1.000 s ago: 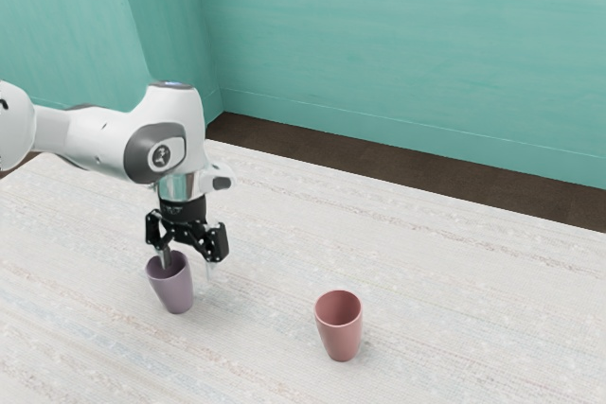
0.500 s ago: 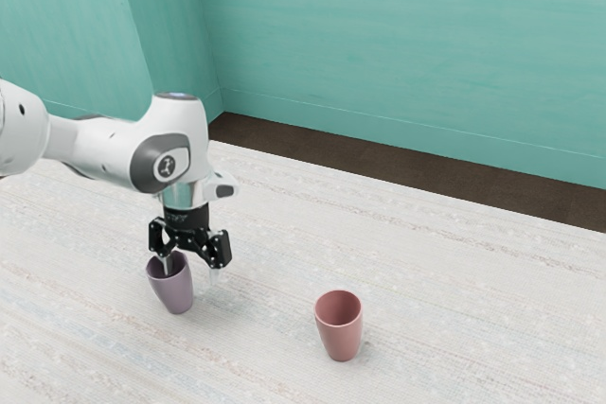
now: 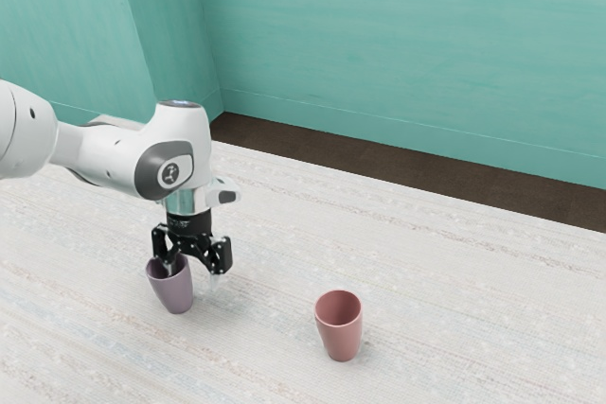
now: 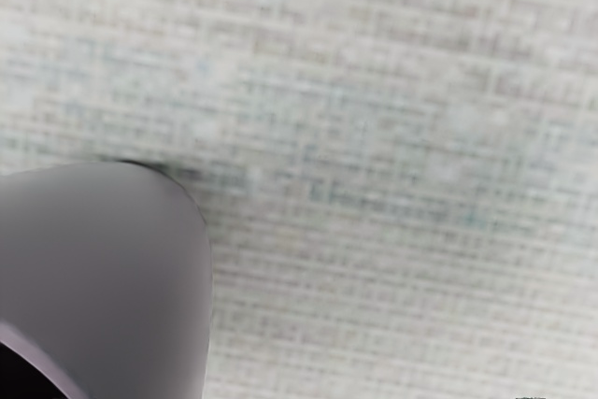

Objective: Place the left cup onto the right cup

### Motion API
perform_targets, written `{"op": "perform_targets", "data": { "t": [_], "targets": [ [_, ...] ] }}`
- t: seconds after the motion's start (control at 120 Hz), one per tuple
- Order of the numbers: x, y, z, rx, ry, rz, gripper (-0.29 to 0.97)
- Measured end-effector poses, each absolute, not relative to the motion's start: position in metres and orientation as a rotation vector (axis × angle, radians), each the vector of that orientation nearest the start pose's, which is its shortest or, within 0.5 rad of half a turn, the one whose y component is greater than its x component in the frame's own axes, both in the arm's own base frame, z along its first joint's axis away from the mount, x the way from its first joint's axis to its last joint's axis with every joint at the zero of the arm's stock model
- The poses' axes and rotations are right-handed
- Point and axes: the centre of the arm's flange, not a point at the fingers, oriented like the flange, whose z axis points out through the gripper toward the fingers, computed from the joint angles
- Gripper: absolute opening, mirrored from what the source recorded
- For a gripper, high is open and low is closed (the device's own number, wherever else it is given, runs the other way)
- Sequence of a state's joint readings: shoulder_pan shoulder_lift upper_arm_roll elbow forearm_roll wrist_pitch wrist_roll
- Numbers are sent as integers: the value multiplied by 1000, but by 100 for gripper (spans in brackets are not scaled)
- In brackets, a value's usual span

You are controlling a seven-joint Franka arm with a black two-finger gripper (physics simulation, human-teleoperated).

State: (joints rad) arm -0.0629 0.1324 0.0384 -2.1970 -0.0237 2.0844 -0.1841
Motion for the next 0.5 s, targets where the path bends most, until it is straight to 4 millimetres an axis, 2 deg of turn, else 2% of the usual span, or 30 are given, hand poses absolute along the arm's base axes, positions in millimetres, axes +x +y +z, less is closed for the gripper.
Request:
{"op": "perform_targets", "data": {
  "t": [0.125,0.217,0.333,0.5],
  "targets": [
    [519,-14,308,-3093,-283,376,21],
    [519,-14,310,-3086,-297,368,8],
    [519,-14,312,-3078,-315,360,-1],
    [520,-13,316,-3070,-341,348,-8]
  ]
}}
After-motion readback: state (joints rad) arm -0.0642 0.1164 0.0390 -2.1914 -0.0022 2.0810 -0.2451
